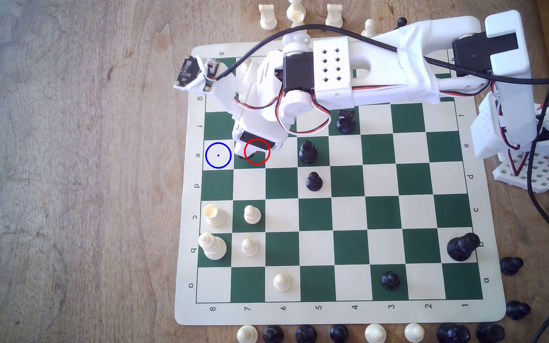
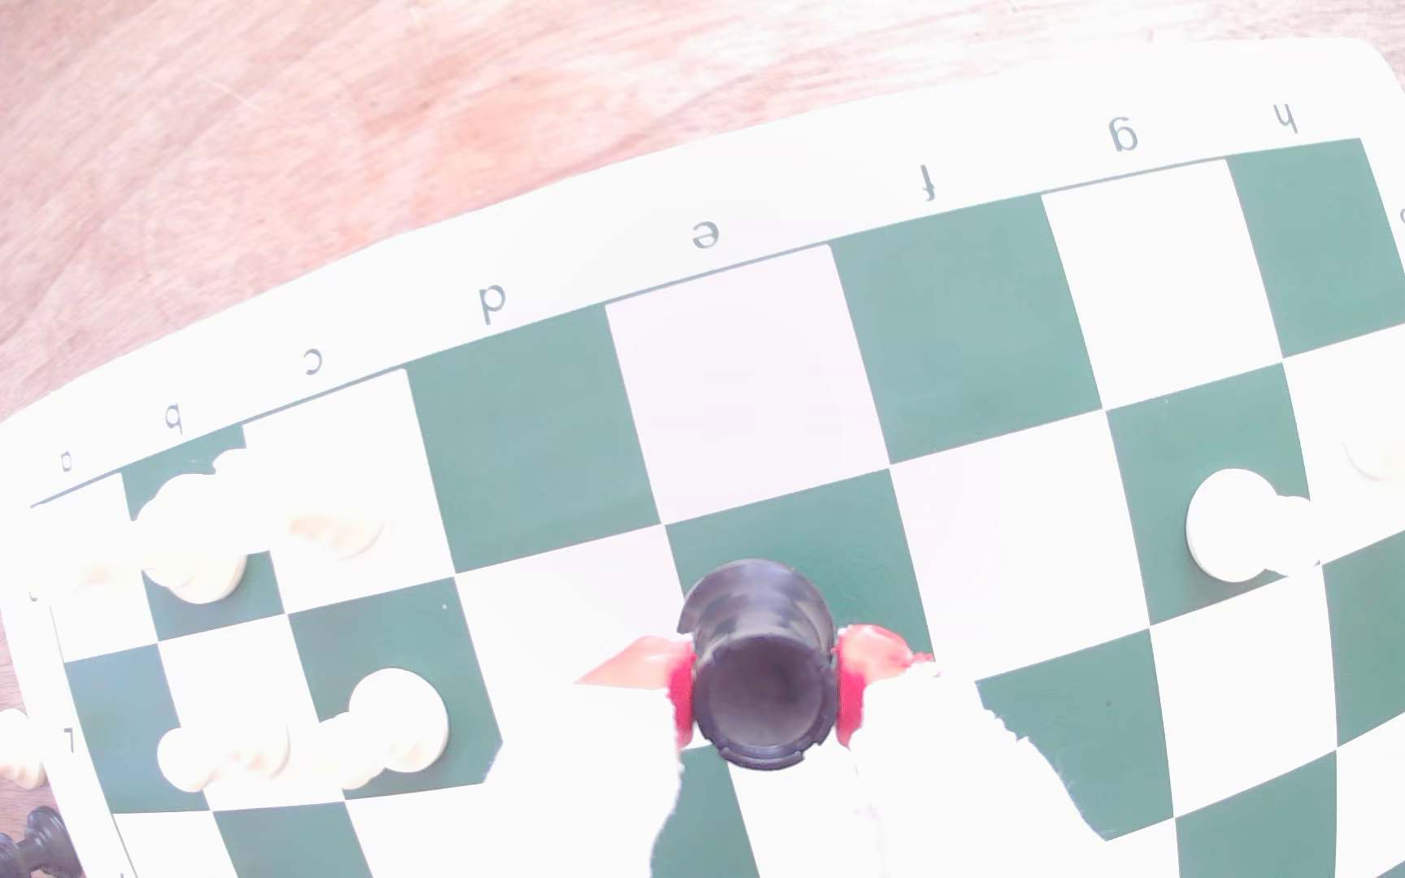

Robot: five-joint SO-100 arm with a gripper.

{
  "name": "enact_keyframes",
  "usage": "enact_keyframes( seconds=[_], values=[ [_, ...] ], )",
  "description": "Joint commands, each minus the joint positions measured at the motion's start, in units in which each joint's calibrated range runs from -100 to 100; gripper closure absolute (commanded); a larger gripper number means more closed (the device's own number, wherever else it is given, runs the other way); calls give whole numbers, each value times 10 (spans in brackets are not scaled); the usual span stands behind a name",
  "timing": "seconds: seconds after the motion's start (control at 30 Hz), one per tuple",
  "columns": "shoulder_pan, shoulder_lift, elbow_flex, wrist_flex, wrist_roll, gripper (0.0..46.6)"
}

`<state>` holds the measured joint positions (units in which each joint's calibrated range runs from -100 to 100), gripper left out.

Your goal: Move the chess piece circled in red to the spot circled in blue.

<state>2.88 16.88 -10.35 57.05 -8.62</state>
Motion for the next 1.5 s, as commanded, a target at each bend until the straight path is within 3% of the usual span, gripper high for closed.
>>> enact_keyframes(
  seconds=[0.0, 0.23, 1.47],
  values=[
    [-4, -3, -108, 14, 2, 450],
    [0, 70, -203, 27, 1, 449],
    [15, 190, -323, 21, 0, 439]
  ],
)
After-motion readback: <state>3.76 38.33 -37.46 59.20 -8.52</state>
